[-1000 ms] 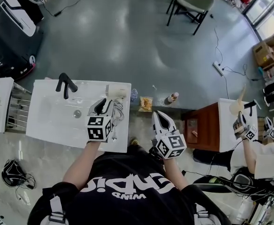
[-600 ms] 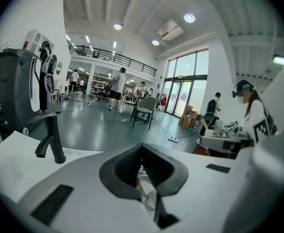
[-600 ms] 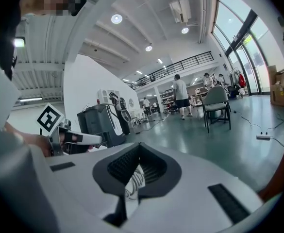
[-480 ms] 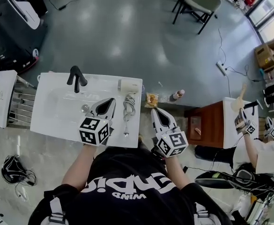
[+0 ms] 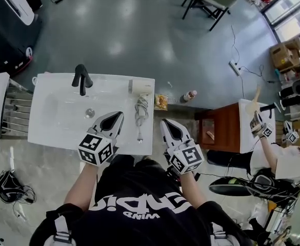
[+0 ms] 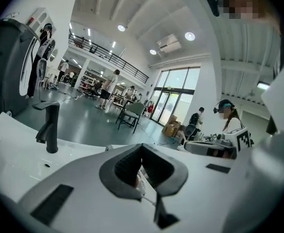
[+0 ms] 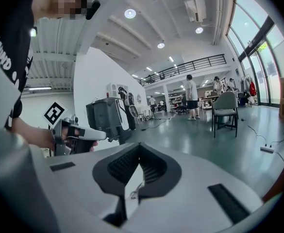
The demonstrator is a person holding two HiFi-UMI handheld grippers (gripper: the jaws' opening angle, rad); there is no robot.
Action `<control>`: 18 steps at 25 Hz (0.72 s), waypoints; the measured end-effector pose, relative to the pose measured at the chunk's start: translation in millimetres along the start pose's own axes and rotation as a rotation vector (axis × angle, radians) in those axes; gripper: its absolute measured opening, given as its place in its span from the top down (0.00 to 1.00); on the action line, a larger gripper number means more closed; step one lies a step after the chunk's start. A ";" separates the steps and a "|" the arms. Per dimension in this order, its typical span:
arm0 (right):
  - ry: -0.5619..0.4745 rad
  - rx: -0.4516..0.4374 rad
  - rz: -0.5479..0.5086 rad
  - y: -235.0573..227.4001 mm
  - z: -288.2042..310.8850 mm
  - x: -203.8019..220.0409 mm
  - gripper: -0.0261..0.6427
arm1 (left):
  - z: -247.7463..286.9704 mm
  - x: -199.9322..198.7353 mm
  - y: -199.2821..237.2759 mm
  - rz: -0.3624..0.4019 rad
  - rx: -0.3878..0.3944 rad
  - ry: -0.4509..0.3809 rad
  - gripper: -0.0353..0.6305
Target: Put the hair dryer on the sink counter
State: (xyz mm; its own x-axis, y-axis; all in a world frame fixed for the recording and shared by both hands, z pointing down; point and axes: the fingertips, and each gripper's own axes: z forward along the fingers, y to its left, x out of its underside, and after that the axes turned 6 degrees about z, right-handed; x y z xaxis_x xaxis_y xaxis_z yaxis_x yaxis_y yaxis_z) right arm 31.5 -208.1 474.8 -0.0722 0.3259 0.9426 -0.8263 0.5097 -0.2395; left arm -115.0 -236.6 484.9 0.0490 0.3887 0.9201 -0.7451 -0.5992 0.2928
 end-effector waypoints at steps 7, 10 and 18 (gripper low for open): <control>-0.019 -0.038 -0.002 3.3 -22.5 8.2 0.94 | -3.3 6.7 -14.0 -0.021 0.010 -0.019 0.92; -0.038 -0.072 0.009 6.8 -45.4 11.8 0.94 | -10.2 11.4 -34.9 -0.008 0.000 -0.014 0.92; -0.086 -0.153 0.031 13.3 -106.0 10.1 0.94 | -35.9 26.2 -102.6 -0.009 0.025 -0.003 0.92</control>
State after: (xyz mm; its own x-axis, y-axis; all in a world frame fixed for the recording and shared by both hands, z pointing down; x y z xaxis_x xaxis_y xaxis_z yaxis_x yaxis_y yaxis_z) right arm 79.0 -113.6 456.5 -0.1495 0.2774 0.9491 -0.7285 0.6180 -0.2954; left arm -61.1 -139.9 469.6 0.0579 0.3922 0.9180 -0.7278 -0.6129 0.3077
